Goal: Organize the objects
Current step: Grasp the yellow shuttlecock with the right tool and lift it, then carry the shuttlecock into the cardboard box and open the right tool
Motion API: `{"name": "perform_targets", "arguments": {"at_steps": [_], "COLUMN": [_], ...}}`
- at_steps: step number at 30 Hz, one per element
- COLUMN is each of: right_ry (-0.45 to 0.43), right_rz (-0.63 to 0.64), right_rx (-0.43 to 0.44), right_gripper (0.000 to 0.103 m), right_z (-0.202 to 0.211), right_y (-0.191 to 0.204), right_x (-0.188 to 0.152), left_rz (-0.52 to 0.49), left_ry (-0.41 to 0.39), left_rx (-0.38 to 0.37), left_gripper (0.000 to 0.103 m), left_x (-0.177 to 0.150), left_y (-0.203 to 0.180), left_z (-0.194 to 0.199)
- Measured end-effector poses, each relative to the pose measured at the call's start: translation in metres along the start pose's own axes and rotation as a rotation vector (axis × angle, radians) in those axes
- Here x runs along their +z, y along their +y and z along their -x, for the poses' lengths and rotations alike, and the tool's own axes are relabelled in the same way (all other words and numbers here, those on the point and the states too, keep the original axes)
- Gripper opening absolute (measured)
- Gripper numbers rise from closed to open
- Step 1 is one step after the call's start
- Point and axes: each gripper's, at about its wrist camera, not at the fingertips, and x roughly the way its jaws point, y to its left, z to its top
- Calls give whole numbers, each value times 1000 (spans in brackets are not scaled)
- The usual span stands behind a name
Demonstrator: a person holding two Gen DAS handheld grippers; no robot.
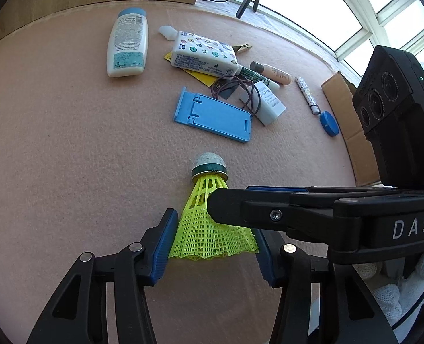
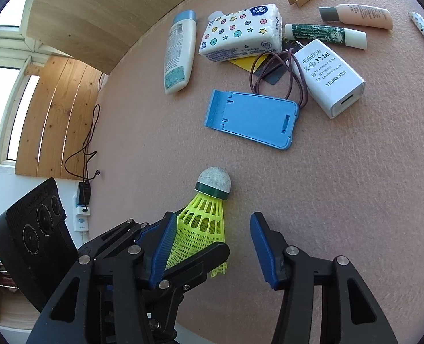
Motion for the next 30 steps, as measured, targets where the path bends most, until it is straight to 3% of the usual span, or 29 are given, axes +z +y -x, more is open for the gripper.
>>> {"name": "perform_targets", "arguments": {"at_steps": [4, 12, 22, 30], "right_ry": [2, -26, -177, -331], "right_rz": [36, 49, -2, -61], "right_rx": [1, -11, -36, -94], "right_gripper": [33, 31, 29, 29], "right_z": [0, 26, 112, 200], "right_y": [8, 0, -42, -91], "right_x": [-4, -14, -18, -20], "left_rz": [7, -22, -172, -314], "left_ry": [0, 3, -42, -71], "left_rx": [9, -19, -75, -153], "left_gripper": [52, 49, 49, 48], "left_x": [-2, -2, 31, 68], "left_y": [-4, -33, -128, -230], "left_z": [0, 0, -8, -29]}}
